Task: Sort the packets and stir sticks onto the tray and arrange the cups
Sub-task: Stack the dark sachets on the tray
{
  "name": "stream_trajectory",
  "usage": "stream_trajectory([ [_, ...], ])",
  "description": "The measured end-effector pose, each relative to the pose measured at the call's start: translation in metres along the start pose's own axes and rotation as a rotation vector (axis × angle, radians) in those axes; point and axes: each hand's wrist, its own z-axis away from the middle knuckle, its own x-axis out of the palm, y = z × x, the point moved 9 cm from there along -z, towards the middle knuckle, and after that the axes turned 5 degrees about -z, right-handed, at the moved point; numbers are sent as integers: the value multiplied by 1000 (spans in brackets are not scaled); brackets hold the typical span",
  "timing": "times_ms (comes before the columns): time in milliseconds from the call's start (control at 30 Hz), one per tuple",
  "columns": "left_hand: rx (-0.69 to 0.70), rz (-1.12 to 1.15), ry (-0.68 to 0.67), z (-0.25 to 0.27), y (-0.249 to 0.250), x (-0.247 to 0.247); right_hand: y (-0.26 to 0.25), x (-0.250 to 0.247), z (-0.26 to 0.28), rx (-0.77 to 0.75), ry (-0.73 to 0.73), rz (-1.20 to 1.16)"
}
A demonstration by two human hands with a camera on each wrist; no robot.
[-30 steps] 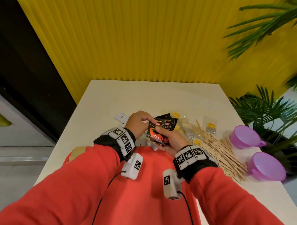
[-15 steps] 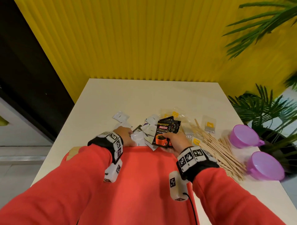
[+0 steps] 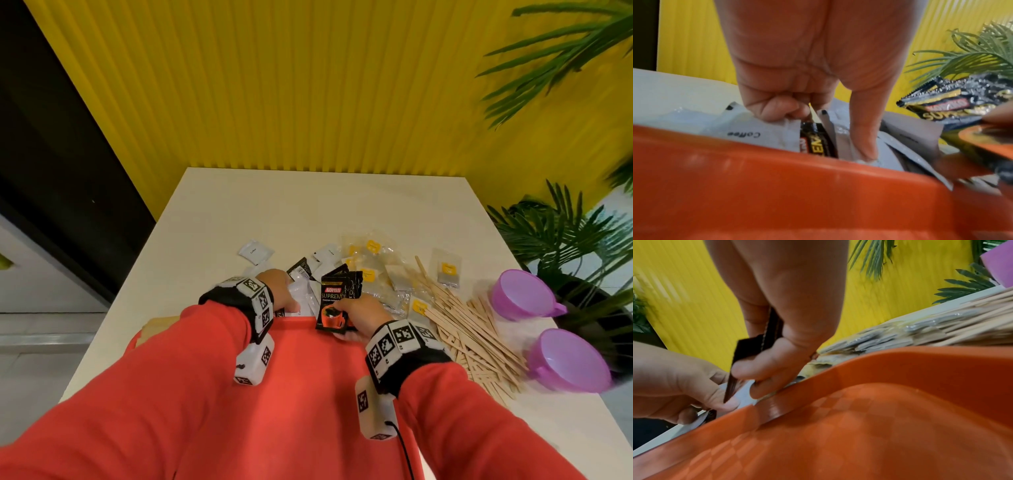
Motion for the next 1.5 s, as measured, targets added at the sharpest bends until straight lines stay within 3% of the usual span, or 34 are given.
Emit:
stream_trajectory([
  [233, 15, 339, 58, -8, -4, -7, -1, -3, -1, -34, 16, 44],
  [367, -57, 497, 96, -18, -8, -6, 0, -4, -3, -47, 23, 67],
  [600, -218, 421, 79, -11, -5, -11, -6, -4, 2, -72, -15, 21],
  [700, -178, 286, 36, -14, 8, -10, -4, -7, 2, -58, -12, 19],
  [833, -14, 132, 33, -16, 30, -17, -2, -9, 0, -54, 9, 46],
  [900, -17, 154, -25, -21, 30, -13, -2, -10, 0, -58, 12, 51],
  [1000, -136, 159, -36, -14, 22, -21, -2, -9, 0, -52, 8, 60],
  [1200, -94, 49, -132, -12, 20, -17, 0, -10, -1, -52, 8, 62],
  [1300, -49, 72, -64, -16, 18, -26, -1, -10, 1, -56, 6, 36],
  [1367, -74, 224, -21, -10, 14, -35, -2, -11, 4, -55, 7, -13],
  [1500, -41, 497, 242, 0, 2, -64, -11, -22, 10, -63, 31, -149],
])
